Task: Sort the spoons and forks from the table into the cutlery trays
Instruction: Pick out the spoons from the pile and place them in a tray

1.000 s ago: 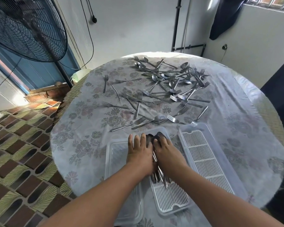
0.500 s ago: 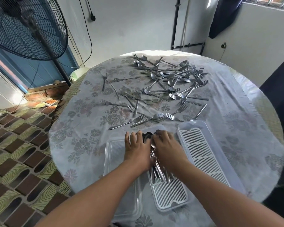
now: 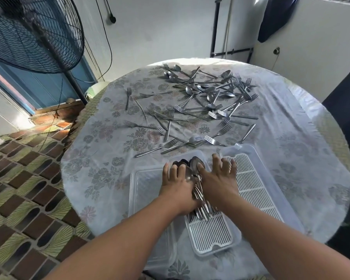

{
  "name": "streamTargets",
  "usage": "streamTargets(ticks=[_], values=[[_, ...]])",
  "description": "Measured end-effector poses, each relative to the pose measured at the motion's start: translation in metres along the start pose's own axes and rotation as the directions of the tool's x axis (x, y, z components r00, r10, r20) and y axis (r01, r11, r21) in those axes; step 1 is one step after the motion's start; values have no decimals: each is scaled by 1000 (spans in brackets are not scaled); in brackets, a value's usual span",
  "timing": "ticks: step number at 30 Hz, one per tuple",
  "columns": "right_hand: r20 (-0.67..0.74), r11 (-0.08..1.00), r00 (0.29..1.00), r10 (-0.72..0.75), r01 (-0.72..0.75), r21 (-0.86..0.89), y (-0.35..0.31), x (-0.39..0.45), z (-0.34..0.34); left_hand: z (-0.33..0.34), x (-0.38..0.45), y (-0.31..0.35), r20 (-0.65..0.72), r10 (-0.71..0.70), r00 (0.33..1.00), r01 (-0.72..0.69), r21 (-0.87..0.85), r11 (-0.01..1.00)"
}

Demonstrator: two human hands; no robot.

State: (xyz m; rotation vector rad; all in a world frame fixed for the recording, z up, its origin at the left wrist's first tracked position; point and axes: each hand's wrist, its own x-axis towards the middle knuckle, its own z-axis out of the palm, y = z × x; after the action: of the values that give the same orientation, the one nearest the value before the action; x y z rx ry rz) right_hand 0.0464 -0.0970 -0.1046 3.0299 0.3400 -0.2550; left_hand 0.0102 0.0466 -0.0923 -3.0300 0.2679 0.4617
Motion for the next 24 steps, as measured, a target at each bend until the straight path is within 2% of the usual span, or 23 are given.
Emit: streamTargets(ticks=[3, 8, 14, 18, 21, 24], values=[[5, 1000, 1000, -16, 16, -6, -2, 5, -5, -5, 4, -4, -24, -13, 1000, 14, 39, 999], [-9, 998, 998, -58, 57, -35, -1, 2, -4, -12, 12, -9, -108, 85, 990, -76, 84, 994], [-89, 997, 995, -49, 54, 63, 3, 2, -1, -21, 10, -14, -230, 127, 965, -133, -12, 991], [-207, 976, 978, -36, 79, 205, 0, 2, -4, -22, 11, -21, -326, 7, 946, -56, -144, 988], [-248, 945, 969, 11, 71, 318, -6, 4, -10, -27, 14, -29, -375, -83, 923, -15, -251, 968], [-278, 933, 960, 30, 73, 354, -15, 6, -15, -34, 15, -39, -431, -177, 885, 18, -349, 937]])
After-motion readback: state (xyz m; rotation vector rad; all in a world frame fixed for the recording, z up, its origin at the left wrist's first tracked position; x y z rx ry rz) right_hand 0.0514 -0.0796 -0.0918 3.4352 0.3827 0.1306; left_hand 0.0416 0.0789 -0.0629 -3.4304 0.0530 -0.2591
